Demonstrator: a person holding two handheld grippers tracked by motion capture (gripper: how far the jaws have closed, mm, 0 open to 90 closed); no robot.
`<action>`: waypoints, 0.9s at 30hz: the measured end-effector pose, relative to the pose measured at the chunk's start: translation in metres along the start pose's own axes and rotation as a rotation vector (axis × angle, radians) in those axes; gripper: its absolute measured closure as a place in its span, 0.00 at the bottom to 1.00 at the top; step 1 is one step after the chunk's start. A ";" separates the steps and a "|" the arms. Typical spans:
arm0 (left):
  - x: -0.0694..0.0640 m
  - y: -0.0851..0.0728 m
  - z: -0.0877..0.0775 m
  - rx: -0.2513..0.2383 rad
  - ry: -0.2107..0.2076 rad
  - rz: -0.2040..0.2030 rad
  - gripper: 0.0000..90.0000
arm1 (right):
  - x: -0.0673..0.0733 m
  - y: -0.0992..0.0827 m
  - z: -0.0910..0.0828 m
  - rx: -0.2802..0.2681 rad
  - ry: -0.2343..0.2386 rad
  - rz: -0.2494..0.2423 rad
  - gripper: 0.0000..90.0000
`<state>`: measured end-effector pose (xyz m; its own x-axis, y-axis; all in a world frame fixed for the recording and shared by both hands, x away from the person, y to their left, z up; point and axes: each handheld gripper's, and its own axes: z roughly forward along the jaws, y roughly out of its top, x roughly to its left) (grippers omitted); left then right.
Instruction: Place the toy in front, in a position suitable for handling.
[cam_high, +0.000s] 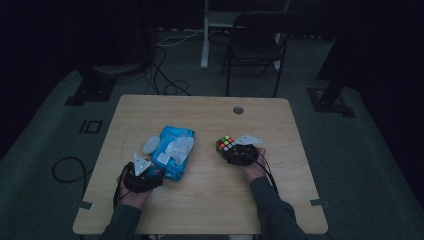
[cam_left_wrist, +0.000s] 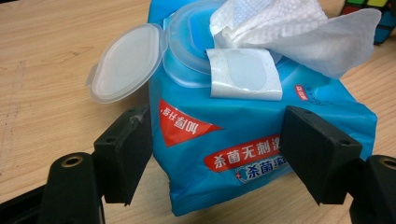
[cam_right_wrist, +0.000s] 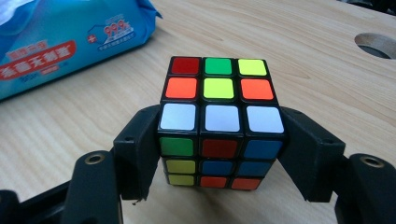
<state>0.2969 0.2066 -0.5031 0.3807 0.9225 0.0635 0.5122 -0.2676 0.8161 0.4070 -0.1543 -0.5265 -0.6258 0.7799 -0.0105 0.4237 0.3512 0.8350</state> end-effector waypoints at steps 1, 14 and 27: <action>0.000 0.000 0.000 -0.001 0.000 -0.001 0.29 | 0.002 -0.002 -0.005 -0.008 0.005 -0.013 0.38; -0.001 0.004 -0.003 -0.010 -0.015 0.004 0.29 | 0.014 -0.019 -0.044 -0.048 0.057 -0.057 0.38; 0.001 0.009 -0.005 -0.012 -0.034 0.003 0.32 | 0.027 -0.040 -0.064 -0.035 0.081 -0.070 0.38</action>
<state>0.2986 0.2064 -0.4928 0.4087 0.9115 0.0468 0.5013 -0.2670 0.8230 0.3315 -0.1806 -0.5250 -0.7046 0.7091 -0.0264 0.3545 0.3840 0.8526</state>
